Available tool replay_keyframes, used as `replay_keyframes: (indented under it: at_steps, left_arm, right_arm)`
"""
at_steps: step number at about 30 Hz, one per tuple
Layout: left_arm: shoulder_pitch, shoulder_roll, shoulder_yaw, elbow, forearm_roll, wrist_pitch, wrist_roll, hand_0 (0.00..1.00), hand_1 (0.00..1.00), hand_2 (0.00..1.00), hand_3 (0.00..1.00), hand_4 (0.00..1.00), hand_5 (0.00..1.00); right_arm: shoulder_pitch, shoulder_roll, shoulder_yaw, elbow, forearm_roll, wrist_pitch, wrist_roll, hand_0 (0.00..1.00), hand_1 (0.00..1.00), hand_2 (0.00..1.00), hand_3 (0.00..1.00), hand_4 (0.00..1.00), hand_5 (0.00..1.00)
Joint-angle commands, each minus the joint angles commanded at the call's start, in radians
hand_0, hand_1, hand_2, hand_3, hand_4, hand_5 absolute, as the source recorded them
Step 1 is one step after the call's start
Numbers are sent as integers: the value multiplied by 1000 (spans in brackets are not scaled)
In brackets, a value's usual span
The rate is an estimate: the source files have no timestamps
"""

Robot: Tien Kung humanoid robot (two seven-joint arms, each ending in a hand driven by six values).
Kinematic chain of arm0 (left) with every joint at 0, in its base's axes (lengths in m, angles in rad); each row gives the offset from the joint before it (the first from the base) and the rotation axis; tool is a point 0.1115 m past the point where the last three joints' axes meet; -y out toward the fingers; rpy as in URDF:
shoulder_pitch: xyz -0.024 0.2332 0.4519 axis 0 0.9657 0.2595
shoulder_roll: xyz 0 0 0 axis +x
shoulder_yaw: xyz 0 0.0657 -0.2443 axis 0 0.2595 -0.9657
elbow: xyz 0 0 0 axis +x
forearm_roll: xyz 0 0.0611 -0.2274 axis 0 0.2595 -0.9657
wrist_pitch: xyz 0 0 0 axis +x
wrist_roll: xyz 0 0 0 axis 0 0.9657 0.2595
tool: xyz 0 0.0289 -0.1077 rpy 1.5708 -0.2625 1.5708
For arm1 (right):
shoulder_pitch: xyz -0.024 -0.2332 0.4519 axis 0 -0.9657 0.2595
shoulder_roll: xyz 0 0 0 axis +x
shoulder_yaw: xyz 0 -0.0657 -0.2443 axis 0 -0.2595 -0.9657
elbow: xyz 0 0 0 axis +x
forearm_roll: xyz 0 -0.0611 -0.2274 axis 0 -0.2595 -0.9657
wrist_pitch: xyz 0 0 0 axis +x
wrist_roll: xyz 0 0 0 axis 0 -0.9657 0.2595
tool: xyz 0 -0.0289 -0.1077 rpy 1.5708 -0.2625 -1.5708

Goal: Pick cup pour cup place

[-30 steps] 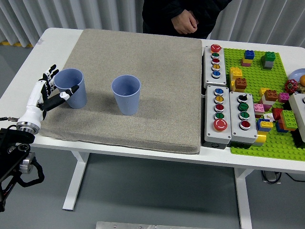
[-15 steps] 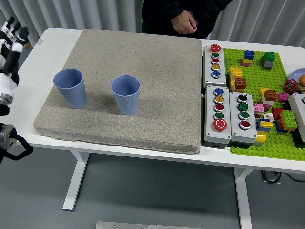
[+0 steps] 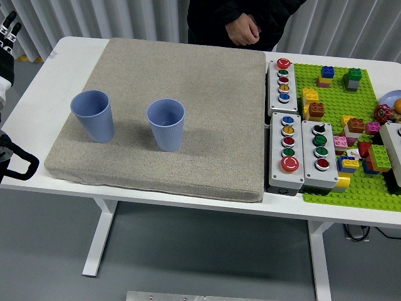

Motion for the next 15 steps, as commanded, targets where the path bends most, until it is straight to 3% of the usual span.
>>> replay_keyframes:
  at_steps: [1,2,15]
  left_arm:
    - [-2,0,5,4,-34,-9,0,838,830,991,998,981,584]
    - [-3,0,7,6,-70,-12,0,819,810,963,998,828,378]
    - [-14,-2,33,44,-295,-68,4,817,805,950,998,825,374]
  right_arm:
    - [0,0,0,0,-1,0,0,721,687,731,695,318,289]
    - [0,0,0,0,-1,0,0,721,687,732,694,317,288]
    - [2,0,-3,0,8,-2,2,720,687,732,695,316,286]
